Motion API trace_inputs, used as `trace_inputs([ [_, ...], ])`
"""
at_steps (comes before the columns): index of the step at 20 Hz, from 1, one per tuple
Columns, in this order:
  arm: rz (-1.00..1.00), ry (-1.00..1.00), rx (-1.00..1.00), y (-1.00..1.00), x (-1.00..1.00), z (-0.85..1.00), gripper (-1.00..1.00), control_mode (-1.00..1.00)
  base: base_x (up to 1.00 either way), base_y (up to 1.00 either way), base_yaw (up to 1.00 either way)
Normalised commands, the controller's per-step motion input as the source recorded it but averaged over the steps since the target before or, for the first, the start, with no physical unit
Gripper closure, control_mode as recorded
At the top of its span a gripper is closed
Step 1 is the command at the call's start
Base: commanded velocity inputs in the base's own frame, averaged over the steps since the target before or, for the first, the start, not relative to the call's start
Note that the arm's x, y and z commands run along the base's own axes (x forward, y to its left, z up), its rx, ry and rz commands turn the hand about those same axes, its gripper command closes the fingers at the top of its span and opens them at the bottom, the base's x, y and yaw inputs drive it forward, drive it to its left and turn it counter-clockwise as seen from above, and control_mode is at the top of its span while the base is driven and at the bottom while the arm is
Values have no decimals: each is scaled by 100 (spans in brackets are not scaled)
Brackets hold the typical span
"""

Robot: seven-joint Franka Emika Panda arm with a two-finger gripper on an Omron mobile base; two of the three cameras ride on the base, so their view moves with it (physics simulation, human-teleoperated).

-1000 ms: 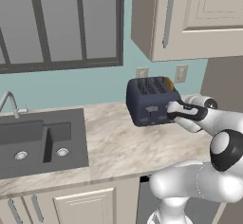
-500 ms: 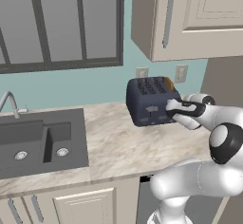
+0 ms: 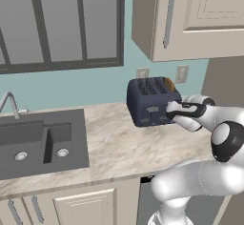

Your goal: Start the toaster. Once the lever pops up, take the bread to the plate on the dining counter.

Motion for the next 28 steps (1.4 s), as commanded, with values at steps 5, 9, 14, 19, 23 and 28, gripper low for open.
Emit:
trace_inputs([
  [5, 0, 0, 0, 0, 0, -11, -100, -100, 0, 0, 0],
  [9, 0, 0, 0, 0, 0, -9, -100, -100, 0, 0, 0],
  [14, 0, 0, 0, 0, -2, -13, -100, -100, 0, 0, 0],
  [19, 0, 0, 0, 0, -9, -14, -100, -100, 0, 0, 0],
  [23, 0, 0, 0, 0, -11, -16, -100, -100, 0, 0, 0],
  [28, 0, 0, 0, 0, -6, -20, -100, -100, 0, 0, 0],
])
